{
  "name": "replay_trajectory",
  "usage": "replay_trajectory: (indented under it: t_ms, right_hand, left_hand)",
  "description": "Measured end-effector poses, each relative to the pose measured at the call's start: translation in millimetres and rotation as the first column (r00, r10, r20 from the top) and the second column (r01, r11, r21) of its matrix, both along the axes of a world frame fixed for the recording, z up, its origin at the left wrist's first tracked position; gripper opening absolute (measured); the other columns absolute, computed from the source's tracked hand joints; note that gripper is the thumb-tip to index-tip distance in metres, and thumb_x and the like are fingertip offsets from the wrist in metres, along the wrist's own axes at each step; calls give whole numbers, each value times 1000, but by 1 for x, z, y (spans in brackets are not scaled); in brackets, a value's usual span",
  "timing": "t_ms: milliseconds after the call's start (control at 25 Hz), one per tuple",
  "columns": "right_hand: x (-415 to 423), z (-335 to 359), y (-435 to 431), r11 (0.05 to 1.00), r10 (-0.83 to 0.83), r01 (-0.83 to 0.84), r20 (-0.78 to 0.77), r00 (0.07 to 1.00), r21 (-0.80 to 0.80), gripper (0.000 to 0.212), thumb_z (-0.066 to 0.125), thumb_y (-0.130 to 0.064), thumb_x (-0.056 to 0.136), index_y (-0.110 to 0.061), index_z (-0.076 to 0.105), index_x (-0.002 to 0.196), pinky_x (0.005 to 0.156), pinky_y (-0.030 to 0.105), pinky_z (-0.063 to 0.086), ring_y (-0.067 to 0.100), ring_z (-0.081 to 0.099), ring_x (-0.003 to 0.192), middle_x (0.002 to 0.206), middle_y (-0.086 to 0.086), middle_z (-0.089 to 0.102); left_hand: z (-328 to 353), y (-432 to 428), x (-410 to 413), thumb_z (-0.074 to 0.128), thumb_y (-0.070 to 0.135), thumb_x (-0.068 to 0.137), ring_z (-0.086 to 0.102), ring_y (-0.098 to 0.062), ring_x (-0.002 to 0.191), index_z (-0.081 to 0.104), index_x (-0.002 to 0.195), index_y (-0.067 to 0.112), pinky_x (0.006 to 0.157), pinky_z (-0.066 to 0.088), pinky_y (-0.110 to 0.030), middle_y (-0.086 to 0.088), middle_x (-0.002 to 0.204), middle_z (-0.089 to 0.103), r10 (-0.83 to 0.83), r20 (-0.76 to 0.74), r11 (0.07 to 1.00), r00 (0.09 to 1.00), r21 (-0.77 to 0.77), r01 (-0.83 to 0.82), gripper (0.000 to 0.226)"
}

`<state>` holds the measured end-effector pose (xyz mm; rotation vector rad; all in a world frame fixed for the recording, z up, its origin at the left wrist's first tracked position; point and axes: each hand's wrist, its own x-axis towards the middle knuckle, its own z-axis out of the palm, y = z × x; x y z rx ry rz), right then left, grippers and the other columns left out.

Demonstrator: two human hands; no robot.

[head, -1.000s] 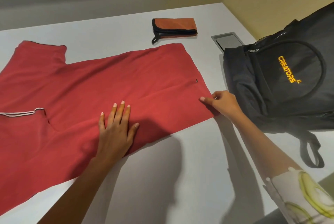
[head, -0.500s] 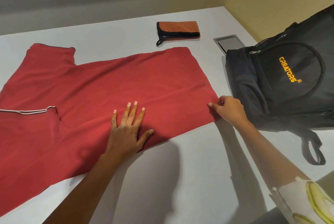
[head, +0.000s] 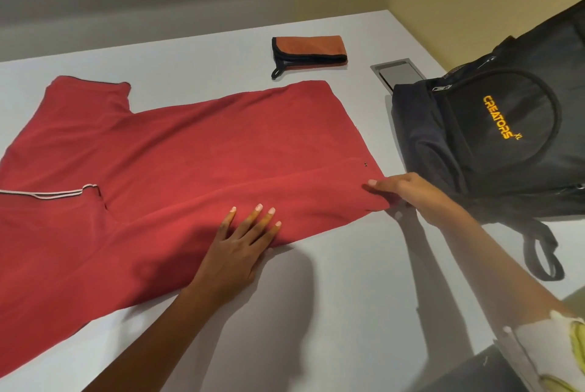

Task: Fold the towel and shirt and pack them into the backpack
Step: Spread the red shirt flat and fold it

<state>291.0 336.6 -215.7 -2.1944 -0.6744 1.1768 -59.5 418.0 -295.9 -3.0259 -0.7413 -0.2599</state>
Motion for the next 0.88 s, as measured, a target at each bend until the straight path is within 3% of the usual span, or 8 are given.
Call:
replay_trajectory:
  t_ms: [80, 200, 320, 480, 560, 680, 800, 880]
  right_hand:
    - [-3, 0, 3, 998, -23, 25, -40, 999, 53, 28, 75, -33, 83, -5, 71, 86, 52, 20, 47, 13, 65, 55, 67, 2, 72]
    - [2, -4, 3, 987, -72, 74, -16, 997, 140, 11, 67, -17, 90, -10, 72, 98, 59, 21, 53, 17, 71, 71, 85, 4, 76]
    - [1, -7, 2, 1000, 16, -16, 61, 998, 0, 5, 67, -17, 90, -18, 70, 94, 63, 25, 52, 13, 68, 68, 93, 6, 74]
    - [1, -5, 31, 993, -93, 103, 163, 982, -55, 51, 76, -56, 73, -10, 68, 92, 73, 33, 51, 22, 65, 85, 93, 4, 68]
    - [-2, -7, 48, 990, -121, 134, 213, 970, -50, 61, 76, -62, 70, -8, 65, 97, 84, 39, 53, 27, 64, 91, 96, 6, 66]
    - [-9, -15, 63, 990, -95, 123, 327, 940, -67, 43, 74, -42, 80, -7, 63, 102, 85, 37, 51, 29, 61, 95, 103, 8, 65]
    - [-18, -21, 62, 980, -199, 164, 421, 885, 116, 23, 66, -31, 90, -11, 62, 101, 83, 36, 51, 29, 63, 93, 102, 7, 67]
    - [-26, -22, 56, 961, -258, 170, 481, 838, 218, 22, 60, -30, 95, -11, 59, 106, 79, 33, 46, 30, 62, 91, 102, 9, 66]
  left_hand:
    - [1, -3, -1, 32, 32, 99, 32, -23, 144, 46, 144, 24, 110, 29, -55, -2, 154, 39, -3, 9, 1000, 1000, -15, 3, 48]
    - [0, -5, -5, 32, 34, 99, 31, -23, 144, 40, 147, 32, 110, 30, -55, -2, 155, 36, -17, -2, 999, 1000, -48, 17, 48]
    - [-2, -8, -8, 31, 43, 99, 23, -22, 147, 34, 148, 37, 113, 25, -53, -2, 159, 27, -8, -39, 997, 999, -80, 5, 49]
    - [2, -2, -1, 19, 50, 102, 31, -20, 144, 40, 147, 26, 112, 25, -50, -2, 157, 32, 97, 55, 990, 994, -106, -91, 56]
    - [3, 12, 2, 27, 42, 101, 39, -21, 140, 45, 144, 17, 112, 27, -50, -5, 152, 41, 253, 139, 964, 957, -113, -239, 53]
    - [5, 38, 2, 41, 37, 94, 51, -29, 122, 57, 130, 14, 107, 30, -52, -7, 131, 56, 512, 160, 857, 844, -167, -488, 45]
    - [6, 51, 0, 46, 34, 90, 51, -32, 92, 62, 98, 15, 93, 36, -49, -5, 98, 56, 558, 207, 830, 803, -158, -536, 26]
    - [6, 53, 1, 49, 31, 90, 50, -31, 87, 60, 92, 16, 92, 35, -48, -4, 91, 54, 560, 231, 829, 796, -163, -535, 19]
